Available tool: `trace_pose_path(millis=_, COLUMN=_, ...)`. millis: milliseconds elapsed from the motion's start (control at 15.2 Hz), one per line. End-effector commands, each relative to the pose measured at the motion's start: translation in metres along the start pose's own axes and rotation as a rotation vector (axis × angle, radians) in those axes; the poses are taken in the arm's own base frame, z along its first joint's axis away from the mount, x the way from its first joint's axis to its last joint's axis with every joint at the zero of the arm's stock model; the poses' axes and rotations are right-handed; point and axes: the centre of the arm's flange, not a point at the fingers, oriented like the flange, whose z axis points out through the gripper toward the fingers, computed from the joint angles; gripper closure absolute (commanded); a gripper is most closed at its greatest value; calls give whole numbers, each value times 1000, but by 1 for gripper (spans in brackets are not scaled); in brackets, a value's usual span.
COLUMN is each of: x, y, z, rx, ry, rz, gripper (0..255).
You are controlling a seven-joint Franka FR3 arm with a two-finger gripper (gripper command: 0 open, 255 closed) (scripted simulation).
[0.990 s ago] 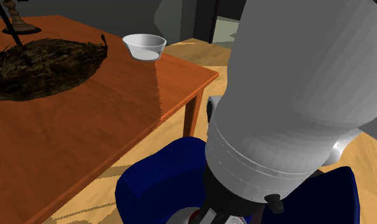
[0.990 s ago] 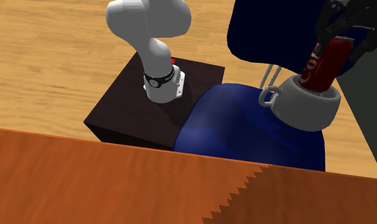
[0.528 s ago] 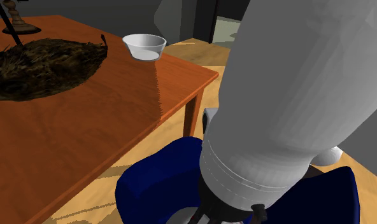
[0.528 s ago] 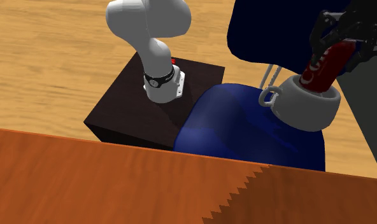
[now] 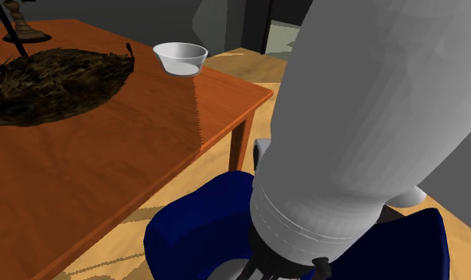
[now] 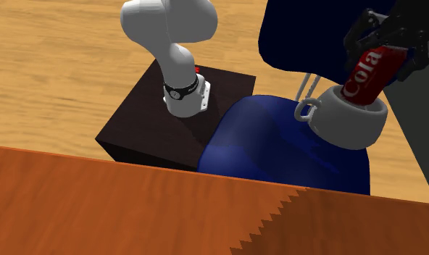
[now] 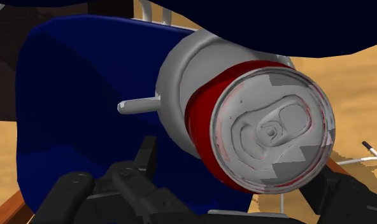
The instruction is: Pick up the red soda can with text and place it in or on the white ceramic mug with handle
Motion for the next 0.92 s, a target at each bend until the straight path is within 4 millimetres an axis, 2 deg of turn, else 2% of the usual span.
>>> trace_pose_path(millis=0, x=0, y=0, z=0, rx=-1, ry=-1, rz=0, gripper=0)
trace_pose_path(millis=66, x=-2, y=0, z=1, rx=-2, ry=-1, rz=0, gripper=0)
trace_pose_path(millis=330, x=-1, y=-1, z=-49, rx=-2, ry=-1, rz=0, gripper=0)
trace_pose_path(millis=858, x=-1, y=-1, z=-49, rx=-2, ry=-1, rz=0, gripper=0)
